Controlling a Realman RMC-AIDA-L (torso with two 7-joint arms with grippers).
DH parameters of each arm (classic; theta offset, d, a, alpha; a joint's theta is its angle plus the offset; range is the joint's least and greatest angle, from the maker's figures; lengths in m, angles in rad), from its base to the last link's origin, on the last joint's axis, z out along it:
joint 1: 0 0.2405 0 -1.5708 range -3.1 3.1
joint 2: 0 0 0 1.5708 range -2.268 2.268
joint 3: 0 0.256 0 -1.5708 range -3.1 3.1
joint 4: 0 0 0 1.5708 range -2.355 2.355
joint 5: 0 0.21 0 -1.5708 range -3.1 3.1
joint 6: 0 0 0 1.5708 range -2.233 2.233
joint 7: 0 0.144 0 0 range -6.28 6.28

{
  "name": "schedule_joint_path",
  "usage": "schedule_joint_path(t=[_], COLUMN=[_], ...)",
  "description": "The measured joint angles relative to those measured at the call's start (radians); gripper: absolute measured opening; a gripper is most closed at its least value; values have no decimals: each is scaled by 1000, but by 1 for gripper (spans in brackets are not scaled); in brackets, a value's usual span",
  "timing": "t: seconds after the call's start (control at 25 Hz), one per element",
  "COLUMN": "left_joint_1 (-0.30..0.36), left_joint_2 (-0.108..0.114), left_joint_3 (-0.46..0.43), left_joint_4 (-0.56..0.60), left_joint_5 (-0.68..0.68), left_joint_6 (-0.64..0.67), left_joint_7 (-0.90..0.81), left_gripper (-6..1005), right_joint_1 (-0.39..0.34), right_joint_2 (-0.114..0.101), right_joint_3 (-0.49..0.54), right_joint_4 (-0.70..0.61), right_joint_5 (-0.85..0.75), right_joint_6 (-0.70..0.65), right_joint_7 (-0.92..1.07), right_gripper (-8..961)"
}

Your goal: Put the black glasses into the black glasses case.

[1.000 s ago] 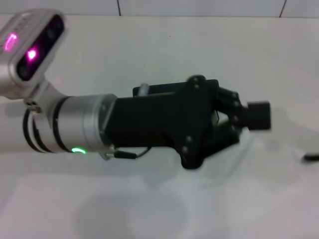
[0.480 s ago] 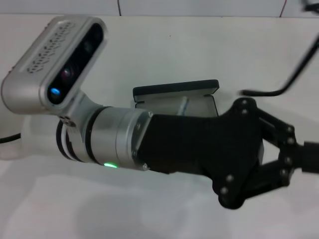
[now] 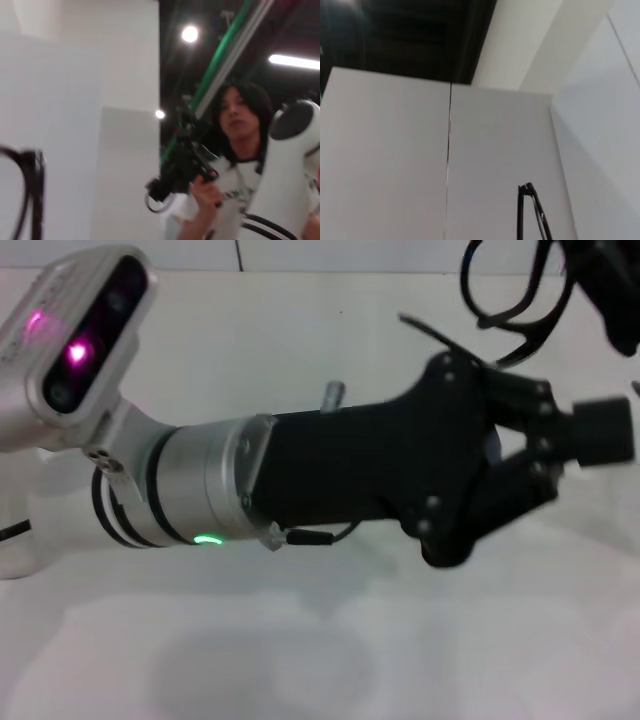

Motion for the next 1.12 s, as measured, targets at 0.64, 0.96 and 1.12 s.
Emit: schedule_joint_path(t=[0.64,0.96,1.12], left_joint_1=[-6,-8,-6], left_joint_2=[3,2,2], left_joint_3=[-3,-5,-6], left_joint_4=[-107,-108,-109], left_joint_5=[-130,-140,-146], left_joint_6=[-71,-119,-120], left_joint_7=[-14,-47,-48], left_gripper=[36,36,36], right_joint_1=[-4,3,4], right_joint_2=[-2,-5,-5], right_joint_3=[-114,-149,-157], right_joint_4=[-4,-12,-13], right_joint_5=[-2,-13,-15], right_joint_6=[96,129,140], right_joint_7=[-30,-31,-31], right_gripper=[63,63,64])
